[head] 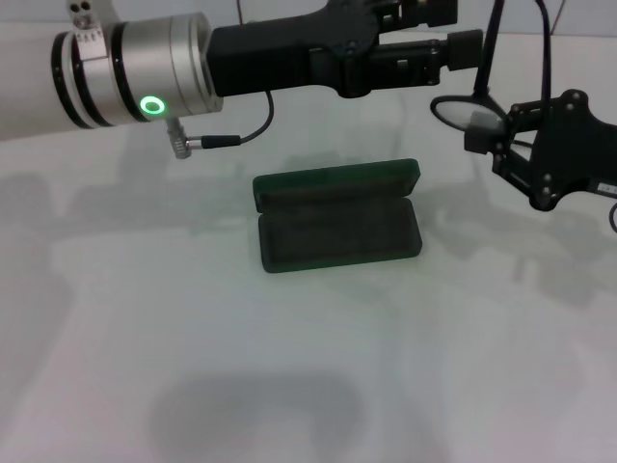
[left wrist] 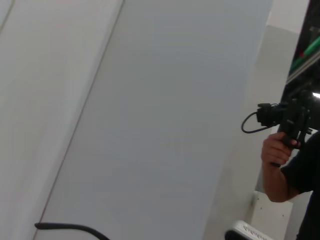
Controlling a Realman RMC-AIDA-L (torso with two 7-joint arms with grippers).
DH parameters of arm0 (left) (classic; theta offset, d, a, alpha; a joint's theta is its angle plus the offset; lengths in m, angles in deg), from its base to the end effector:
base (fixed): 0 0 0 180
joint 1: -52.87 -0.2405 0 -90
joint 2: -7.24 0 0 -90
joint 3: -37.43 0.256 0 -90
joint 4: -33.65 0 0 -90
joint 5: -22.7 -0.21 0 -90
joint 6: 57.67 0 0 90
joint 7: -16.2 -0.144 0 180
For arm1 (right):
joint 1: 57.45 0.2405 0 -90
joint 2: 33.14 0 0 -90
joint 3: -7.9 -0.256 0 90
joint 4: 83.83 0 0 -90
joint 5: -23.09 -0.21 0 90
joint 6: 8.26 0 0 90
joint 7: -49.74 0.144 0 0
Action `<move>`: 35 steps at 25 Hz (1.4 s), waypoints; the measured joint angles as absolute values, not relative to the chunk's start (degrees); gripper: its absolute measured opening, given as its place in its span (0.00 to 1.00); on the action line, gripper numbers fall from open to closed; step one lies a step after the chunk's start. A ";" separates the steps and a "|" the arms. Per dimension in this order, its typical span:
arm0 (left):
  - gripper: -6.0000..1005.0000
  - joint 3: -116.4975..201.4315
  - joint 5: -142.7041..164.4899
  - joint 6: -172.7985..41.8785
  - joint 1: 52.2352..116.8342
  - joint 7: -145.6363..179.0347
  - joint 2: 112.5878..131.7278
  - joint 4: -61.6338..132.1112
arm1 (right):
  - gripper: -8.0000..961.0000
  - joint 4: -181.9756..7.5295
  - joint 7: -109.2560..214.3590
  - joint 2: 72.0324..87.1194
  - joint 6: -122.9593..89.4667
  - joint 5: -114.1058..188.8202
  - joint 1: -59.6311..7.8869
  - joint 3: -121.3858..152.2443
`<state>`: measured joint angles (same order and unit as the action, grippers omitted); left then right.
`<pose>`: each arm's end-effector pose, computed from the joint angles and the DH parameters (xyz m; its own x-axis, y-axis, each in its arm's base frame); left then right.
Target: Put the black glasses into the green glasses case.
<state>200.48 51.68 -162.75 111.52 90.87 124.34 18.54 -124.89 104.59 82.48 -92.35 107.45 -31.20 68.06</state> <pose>-0.1256 0.3706 -0.0107 0.5732 0.3009 0.7621 0.2370 -0.9513 0.1973 0.2271 0.3442 0.0200 0.8187 0.1818 -0.5447 -0.0910 -0.8955 -0.4357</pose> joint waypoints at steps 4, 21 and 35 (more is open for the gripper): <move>0.80 200.48 51.87 -162.68 111.74 90.72 124.26 17.67 | 0.11 -124.27 101.81 82.71 -93.39 107.10 -31.16 68.43; 0.79 200.47 45.60 -163.66 114.18 90.40 125.10 17.24 | 0.11 -123.88 100.97 82.43 -92.86 108.81 -28.47 71.10; 0.79 200.47 42.53 -162.95 116.29 100.25 124.31 16.18 | 0.12 -124.43 97.61 82.33 -93.13 108.95 -29.03 71.71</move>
